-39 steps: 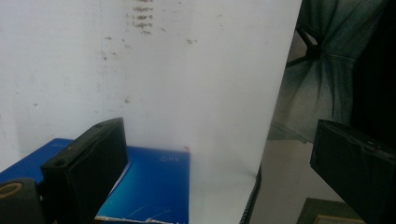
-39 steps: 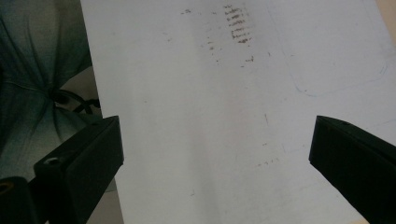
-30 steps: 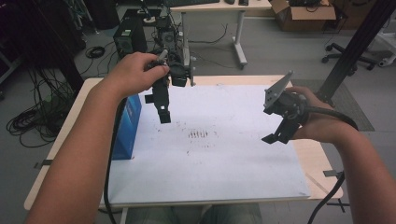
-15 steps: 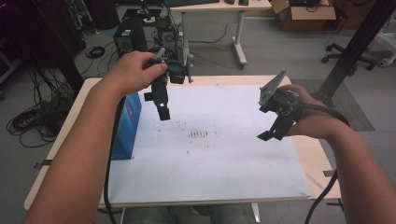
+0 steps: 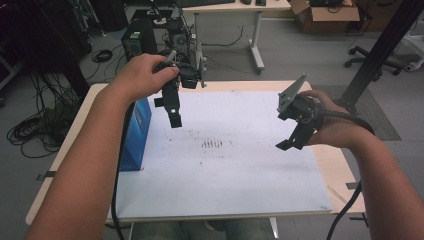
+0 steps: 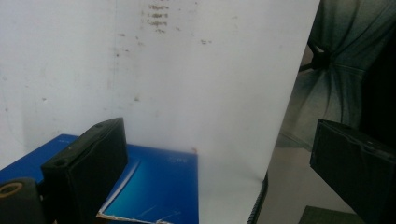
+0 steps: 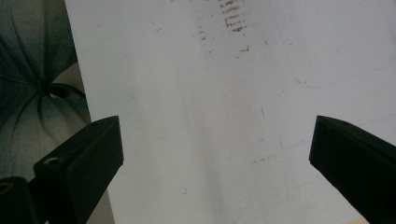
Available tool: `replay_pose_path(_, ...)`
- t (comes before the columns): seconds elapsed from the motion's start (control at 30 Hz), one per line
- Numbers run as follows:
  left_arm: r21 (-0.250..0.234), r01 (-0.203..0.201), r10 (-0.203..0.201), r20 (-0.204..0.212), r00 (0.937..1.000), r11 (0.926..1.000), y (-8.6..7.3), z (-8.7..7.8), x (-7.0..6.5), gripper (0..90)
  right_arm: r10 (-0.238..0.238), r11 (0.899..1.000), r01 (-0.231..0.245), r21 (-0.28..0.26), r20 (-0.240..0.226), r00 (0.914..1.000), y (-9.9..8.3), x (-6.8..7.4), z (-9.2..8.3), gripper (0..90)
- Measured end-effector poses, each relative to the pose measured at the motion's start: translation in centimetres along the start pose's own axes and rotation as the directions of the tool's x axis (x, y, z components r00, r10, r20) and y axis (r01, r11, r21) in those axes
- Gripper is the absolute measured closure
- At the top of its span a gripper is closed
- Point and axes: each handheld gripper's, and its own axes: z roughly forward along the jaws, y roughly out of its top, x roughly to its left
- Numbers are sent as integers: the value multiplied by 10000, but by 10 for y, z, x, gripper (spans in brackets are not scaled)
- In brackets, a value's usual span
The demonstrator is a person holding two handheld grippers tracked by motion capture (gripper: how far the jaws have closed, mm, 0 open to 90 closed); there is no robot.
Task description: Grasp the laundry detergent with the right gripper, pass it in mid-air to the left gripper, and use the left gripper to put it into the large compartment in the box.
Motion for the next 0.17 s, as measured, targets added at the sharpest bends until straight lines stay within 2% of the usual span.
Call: replay_pose_path(0.17, 54, 59, -60, 87, 9999, 10000, 2, 0, 2, 46, -149, 9998, 148, -131, -17, 9999, 3, 1, -3, 28)
